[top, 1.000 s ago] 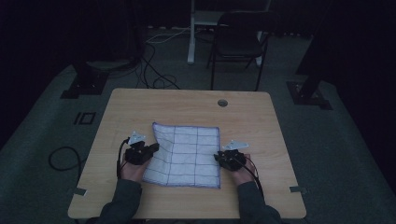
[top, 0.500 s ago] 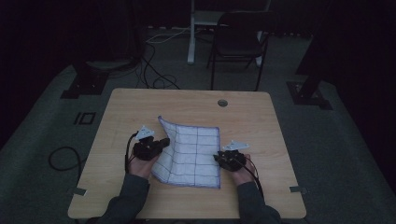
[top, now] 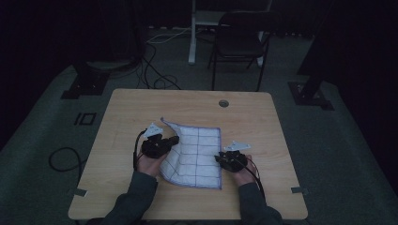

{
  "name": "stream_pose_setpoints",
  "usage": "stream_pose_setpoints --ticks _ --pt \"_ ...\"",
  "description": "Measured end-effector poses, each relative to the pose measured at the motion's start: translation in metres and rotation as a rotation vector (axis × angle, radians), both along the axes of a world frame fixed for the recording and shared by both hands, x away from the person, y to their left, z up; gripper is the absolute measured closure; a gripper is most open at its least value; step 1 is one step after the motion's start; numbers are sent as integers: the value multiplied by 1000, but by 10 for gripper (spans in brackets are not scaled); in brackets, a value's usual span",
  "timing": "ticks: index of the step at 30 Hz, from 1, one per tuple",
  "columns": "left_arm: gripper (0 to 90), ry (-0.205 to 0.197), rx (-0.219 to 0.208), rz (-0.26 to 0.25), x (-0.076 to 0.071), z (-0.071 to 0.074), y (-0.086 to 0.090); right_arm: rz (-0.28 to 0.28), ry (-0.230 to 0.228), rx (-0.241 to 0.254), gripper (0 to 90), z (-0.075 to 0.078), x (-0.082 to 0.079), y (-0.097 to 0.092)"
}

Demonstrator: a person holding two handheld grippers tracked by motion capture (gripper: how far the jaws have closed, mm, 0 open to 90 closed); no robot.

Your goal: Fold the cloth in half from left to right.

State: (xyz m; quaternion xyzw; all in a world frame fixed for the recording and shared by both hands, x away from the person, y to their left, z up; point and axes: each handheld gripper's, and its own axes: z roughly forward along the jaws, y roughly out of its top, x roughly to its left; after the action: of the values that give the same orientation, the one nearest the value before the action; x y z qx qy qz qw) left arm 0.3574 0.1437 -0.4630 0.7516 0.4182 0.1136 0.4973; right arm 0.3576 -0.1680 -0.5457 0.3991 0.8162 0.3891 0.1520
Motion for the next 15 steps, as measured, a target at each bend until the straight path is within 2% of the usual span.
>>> stream_pose_setpoints --ticks 15 --pt "887 -3 6 -53 4 1 -25 5 1 0 699 0 1 -1"
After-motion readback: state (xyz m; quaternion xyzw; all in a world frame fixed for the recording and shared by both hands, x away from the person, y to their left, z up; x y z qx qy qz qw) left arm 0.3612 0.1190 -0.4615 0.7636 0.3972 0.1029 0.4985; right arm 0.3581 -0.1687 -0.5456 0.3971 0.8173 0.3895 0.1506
